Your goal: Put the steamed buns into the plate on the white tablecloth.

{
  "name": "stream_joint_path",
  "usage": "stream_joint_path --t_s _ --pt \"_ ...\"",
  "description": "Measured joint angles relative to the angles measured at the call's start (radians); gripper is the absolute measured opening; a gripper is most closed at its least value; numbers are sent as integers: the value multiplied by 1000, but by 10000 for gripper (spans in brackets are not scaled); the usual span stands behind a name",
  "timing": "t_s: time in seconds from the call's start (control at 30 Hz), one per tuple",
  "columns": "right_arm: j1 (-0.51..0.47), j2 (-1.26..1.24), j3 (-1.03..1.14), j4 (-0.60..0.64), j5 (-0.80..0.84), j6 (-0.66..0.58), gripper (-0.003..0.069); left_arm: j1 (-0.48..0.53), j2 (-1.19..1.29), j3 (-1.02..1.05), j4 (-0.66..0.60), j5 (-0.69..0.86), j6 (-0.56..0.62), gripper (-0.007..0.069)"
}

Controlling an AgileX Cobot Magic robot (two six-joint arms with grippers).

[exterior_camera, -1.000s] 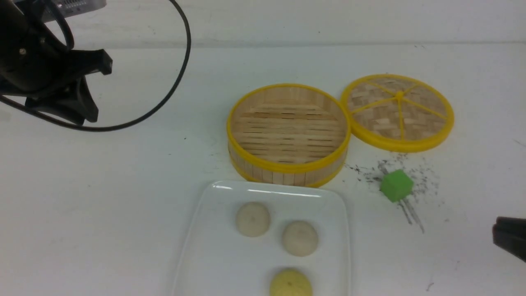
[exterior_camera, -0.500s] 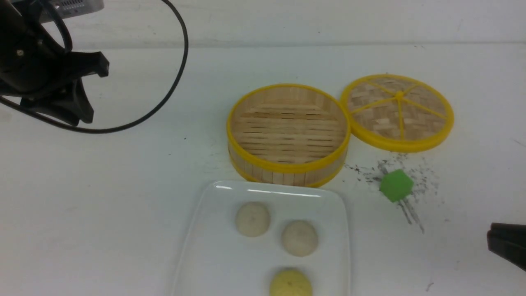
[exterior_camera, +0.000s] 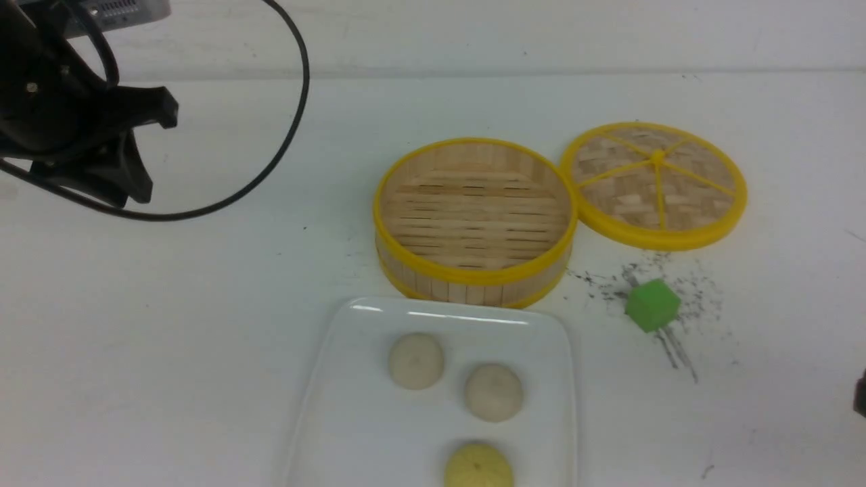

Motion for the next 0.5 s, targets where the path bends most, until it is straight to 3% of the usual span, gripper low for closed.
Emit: stream_joint_path --t_s 0.2,0.27,0.4,0.5 --pt "-292 -226 257 4 -47 0 5 0 -3 0 6 0 8 144" --pt "-331 -252 291 4 -47 0 6 0 -7 0 6 0 17 125" --pt "-423 -296 389 4 -5 0 11 0 -74 0 9 0 49 13" --pt "-447 -298 389 3 1 0 12 0 -151 0 20 0 53 2"
